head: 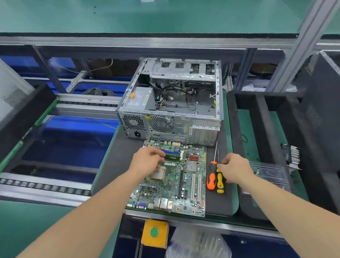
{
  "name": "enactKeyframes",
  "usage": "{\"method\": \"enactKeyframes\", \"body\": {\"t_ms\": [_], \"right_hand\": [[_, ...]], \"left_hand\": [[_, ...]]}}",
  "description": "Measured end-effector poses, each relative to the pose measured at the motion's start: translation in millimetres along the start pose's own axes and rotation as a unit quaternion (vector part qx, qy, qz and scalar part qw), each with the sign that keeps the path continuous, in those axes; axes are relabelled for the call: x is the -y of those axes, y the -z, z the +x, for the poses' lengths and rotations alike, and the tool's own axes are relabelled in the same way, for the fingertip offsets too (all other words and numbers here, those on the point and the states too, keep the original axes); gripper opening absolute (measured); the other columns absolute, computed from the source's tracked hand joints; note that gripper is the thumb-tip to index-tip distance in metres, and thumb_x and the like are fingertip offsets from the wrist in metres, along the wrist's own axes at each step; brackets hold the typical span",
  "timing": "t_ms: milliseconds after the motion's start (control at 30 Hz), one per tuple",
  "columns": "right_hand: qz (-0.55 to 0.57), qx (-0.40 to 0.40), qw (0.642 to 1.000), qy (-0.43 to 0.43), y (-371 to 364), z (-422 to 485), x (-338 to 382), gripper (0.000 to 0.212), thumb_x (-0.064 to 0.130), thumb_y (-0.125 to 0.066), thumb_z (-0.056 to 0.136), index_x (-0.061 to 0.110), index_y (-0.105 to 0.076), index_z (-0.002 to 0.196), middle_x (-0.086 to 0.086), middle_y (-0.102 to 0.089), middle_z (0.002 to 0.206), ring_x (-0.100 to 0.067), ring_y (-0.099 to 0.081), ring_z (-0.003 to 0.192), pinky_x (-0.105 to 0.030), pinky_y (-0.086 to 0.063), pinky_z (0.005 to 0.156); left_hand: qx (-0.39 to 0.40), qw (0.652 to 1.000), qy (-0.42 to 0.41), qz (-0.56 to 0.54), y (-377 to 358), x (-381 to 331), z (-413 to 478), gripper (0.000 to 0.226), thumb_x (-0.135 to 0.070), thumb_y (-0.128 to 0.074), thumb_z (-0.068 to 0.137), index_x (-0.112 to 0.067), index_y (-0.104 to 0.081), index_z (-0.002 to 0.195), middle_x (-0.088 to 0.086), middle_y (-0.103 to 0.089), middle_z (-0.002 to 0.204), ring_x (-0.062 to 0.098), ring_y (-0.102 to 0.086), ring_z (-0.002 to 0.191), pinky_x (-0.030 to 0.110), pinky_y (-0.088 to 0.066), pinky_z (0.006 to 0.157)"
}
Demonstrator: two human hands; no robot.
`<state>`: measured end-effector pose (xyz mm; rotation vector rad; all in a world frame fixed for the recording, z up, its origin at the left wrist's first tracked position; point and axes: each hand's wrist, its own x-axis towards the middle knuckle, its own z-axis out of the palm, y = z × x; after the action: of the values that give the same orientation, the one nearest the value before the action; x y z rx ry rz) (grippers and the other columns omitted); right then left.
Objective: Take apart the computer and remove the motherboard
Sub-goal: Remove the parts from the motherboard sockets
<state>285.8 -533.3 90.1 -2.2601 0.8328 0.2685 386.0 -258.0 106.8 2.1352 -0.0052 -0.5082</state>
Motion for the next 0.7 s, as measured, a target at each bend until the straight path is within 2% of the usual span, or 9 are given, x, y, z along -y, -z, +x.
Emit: {"method": "enactKeyframes", "body": {"t_ms": [167,233,300,367,433,500,567,700], "right_hand": [[-0.006,0.020,1.000,0.024,12,8,2,0.015,0.028,-0.062,0.094,0.019,-0.063,0.104,-0.007,-0.068,0.103,-0.030,-0.070,0.092,-0.041,-0.060,0.085],[-0.028,0.018,0.998,0.046,16,12,4,0.015,0.028,-0.061,0.094,0.018,-0.063,0.105,-0.007,-0.067,0.104,-0.027,-0.065,0.091,-0.034,-0.054,0.077],[-0.049,-0.001,0.995,0.089,19,16,10,0.013,0.027,-0.061,0.094,0.019,-0.063,0.104,-0.003,-0.066,0.099,-0.023,-0.059,0.085,-0.031,-0.046,0.070],[-0.051,-0.007,0.990,0.132,19,18,22,0.012,0.028,-0.059,0.096,0.021,-0.064,0.103,0.000,-0.066,0.096,-0.018,-0.059,0.080,-0.029,-0.043,0.064],[-0.041,0.007,0.987,0.158,13,19,37,0.013,0.031,-0.057,0.099,0.021,-0.066,0.102,0.001,-0.068,0.096,-0.013,-0.061,0.077,-0.026,-0.042,0.059],[-0.031,0.020,0.984,0.175,1,19,51,0.015,0.031,-0.056,0.100,0.020,-0.067,0.100,0.002,-0.069,0.092,-0.016,-0.065,0.083,-0.028,-0.048,0.067],[-0.033,0.020,0.982,0.187,-16,18,61,0.016,0.030,-0.056,0.100,0.020,-0.067,0.096,-0.002,-0.069,0.095,-0.020,-0.063,0.098,-0.032,-0.049,0.080],[-0.027,-0.018,0.987,0.157,-51,14,71,0.020,0.030,-0.054,0.102,0.018,-0.071,0.102,-0.014,-0.055,0.124,-0.030,-0.046,0.125,-0.039,-0.043,0.102]], "left_hand": [[-0.092,0.995,0.034,-0.009,9,4,1,0.031,-0.009,-0.053,0.097,-0.031,-0.074,0.091,-0.011,-0.077,0.090,0.009,-0.070,0.063,0.025,-0.054,0.058],[-0.135,0.989,0.052,-0.011,15,6,-1,0.029,-0.011,-0.055,0.095,-0.032,-0.073,0.088,-0.011,-0.077,0.089,0.011,-0.071,0.065,0.028,-0.056,0.060],[-0.166,0.984,0.068,-0.009,21,10,-2,0.024,-0.015,-0.058,0.093,-0.032,-0.073,0.087,-0.007,-0.076,0.091,0.015,-0.072,0.074,0.030,-0.057,0.068],[-0.184,0.980,0.081,0.003,27,16,-1,0.020,-0.017,-0.058,0.091,-0.030,-0.073,0.089,-0.004,-0.075,0.094,0.021,-0.072,0.086,0.038,-0.059,0.084],[-0.191,0.977,0.091,0.009,32,23,1,0.017,-0.018,-0.058,0.092,-0.028,-0.072,0.093,-0.002,-0.074,0.099,0.025,-0.071,0.094,0.043,-0.057,0.092],[-0.197,0.976,0.096,0.021,37,31,6,0.016,-0.018,-0.059,0.093,-0.026,-0.072,0.097,0.000,-0.074,0.099,0.025,-0.071,0.095,0.043,-0.056,0.095],[-0.198,0.975,0.093,0.033,40,40,14,0.014,-0.021,-0.059,0.095,-0.022,-0.072,0.101,0.002,-0.074,0.100,0.025,-0.071,0.095,0.043,-0.055,0.097],[-0.149,0.984,0.069,0.062,43,58,34,0.020,-0.033,-0.059,0.100,-0.019,-0.070,0.108,0.001,-0.073,0.106,0.024,-0.070,0.099,0.038,-0.052,0.096]]}}
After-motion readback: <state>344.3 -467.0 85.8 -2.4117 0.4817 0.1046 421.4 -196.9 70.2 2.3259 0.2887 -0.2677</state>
